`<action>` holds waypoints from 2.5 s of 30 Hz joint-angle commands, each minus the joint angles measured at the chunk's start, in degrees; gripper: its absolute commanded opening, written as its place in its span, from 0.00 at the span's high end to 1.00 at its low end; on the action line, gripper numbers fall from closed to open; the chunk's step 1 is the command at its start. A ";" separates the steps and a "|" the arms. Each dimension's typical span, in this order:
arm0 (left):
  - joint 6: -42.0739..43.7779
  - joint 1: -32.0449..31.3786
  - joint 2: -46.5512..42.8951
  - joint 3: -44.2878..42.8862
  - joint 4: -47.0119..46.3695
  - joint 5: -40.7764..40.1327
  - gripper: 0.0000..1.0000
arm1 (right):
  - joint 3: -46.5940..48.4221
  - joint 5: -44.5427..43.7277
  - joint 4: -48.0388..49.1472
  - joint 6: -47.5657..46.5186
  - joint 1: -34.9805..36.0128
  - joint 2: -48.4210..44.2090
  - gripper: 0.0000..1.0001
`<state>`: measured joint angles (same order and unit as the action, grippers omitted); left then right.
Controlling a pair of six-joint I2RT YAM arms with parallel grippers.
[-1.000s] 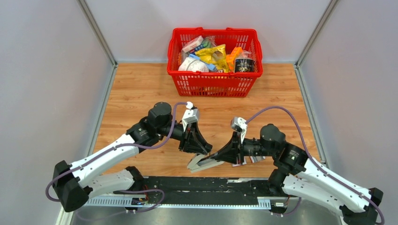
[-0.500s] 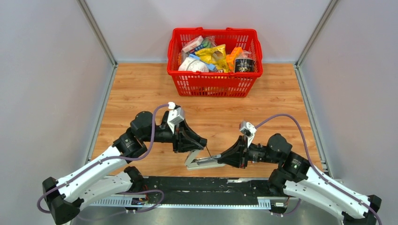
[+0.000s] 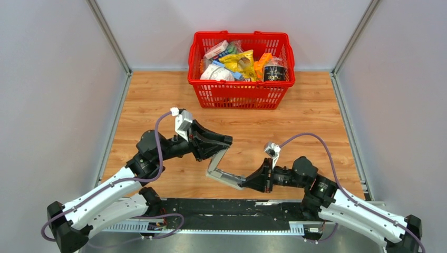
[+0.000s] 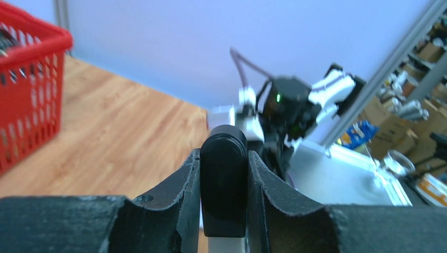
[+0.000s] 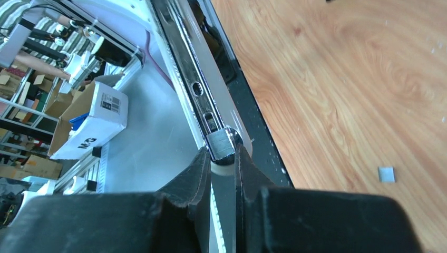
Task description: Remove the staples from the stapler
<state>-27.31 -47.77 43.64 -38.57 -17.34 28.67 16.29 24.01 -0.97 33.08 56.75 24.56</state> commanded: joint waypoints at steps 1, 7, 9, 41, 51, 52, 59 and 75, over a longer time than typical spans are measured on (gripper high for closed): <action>1.47 0.75 0.48 -2.13 -19.56 -9.94 1.00 | -2.32 0.34 0.44 5.24 1.69 2.42 1.00; 0.24 0.75 2.50 -1.77 -24.05 -11.62 1.00 | -3.64 -0.89 6.07 5.86 2.57 5.76 1.00; 0.07 0.75 3.38 -1.86 -24.49 -11.00 1.00 | -3.11 -1.16 5.81 5.42 2.75 6.55 1.00; 3.14 0.75 3.65 -0.11 -11.57 -12.05 1.00 | 18.59 -31.56 -11.16 -7.06 2.84 17.09 1.00; 2.79 0.75 4.00 0.07 -11.22 -12.32 1.00 | 20.09 -35.00 -0.53 -8.03 2.75 25.97 1.00; 2.70 0.75 4.00 -0.02 -11.13 -12.32 1.00 | 19.92 -34.74 0.44 -8.12 2.75 26.94 1.00; 2.61 0.75 4.17 -0.54 -9.30 -13.02 1.00 | 19.57 -31.58 7.03 -6.98 2.84 33.09 1.00; 3.75 0.75 7.25 -0.98 -6.47 -15.39 1.00 | 14.12 -27.62 17.22 -1.45 6.62 41.79 1.00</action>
<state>-23.97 -47.07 51.05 -37.76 -19.94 14.85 32.49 -4.93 9.41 28.99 62.67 64.75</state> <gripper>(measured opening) 0.372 0.004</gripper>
